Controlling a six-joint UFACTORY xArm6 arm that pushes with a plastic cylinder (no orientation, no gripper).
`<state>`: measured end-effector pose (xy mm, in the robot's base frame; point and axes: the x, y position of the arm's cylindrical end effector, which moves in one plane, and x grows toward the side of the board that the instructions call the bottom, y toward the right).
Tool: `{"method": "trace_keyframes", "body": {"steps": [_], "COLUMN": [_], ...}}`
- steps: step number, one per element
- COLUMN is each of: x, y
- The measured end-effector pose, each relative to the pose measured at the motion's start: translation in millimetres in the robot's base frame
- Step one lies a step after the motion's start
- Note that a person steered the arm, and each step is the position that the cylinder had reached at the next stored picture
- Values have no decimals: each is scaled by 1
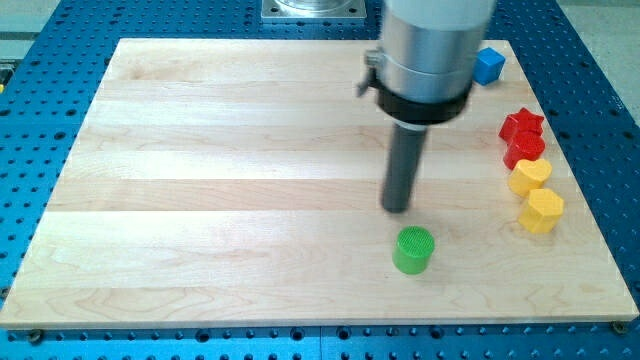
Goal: Move the green circle to the left of the green star
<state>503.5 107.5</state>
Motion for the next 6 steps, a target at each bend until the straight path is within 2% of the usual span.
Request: {"method": "trace_keyframes", "body": {"steps": [1, 2, 3, 4, 5, 6], "x": [46, 99, 44, 39, 73, 2], "y": [49, -5, -48, -46, -46, -48]}}
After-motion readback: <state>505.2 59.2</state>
